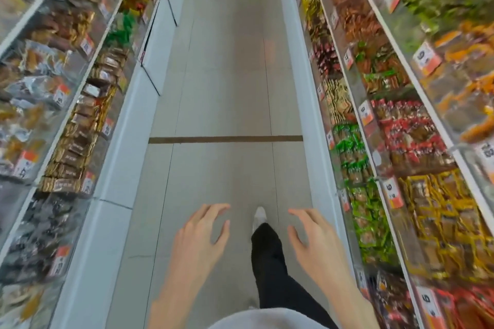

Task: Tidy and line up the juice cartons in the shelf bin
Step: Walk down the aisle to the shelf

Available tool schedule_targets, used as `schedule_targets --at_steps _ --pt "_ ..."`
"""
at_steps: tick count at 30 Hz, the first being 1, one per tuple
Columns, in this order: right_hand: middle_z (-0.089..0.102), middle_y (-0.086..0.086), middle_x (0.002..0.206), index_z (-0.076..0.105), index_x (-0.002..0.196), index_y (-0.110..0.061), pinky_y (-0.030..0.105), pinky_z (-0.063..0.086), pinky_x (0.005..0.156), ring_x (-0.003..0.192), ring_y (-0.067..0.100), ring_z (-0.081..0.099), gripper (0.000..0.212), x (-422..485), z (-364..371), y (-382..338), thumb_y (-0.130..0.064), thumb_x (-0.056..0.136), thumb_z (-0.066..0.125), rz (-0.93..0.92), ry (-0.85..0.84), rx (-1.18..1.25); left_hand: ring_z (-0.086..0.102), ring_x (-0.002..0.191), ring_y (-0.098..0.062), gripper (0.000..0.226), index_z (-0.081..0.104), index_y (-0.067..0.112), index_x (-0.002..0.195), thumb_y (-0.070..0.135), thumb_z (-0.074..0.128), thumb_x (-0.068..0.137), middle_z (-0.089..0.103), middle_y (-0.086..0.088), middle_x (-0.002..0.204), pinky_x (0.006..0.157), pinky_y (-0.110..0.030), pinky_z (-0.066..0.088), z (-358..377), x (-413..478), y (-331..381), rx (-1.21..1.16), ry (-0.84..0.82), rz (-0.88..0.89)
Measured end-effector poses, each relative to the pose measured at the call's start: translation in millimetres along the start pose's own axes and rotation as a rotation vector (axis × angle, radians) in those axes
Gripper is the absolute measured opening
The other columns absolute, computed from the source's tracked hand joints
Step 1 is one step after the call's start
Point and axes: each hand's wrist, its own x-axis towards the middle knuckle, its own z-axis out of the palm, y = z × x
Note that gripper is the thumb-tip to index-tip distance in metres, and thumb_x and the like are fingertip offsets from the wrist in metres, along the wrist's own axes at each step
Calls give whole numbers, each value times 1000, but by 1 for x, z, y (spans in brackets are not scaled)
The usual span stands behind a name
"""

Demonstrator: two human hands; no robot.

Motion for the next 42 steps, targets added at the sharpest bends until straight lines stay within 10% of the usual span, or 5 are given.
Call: schedule_targets --at_steps 22,35,42 --pt "61 -8 135 61 142 -26 33 55 99 116 13 64 37 671 -107 -141 -26 105 62 -65 -64 15 63 108 -2 27 63 39 126 33 63 100 62 24 115 90 -34 56 -113 639 58 -89 -25 -93" --pt "61 -14 129 61 138 -30 17 48 95 109 4 63 36 1032 -154 -158 -25 102 66 129 -64 72 61 102 1 27 63 39 126 33 65 99 62 23 116 82 -12 42 -177 1055 114 -27 -59 5" --pt "62 -6 133 62 140 -26 32 56 94 113 18 67 38 1274 -217 -180 -25 102 66 93 -71 62 63 103 0 26 65 38 123 27 66 99 63 24 112 89 -32 55 -198 1273 162 -89 -23 -42"
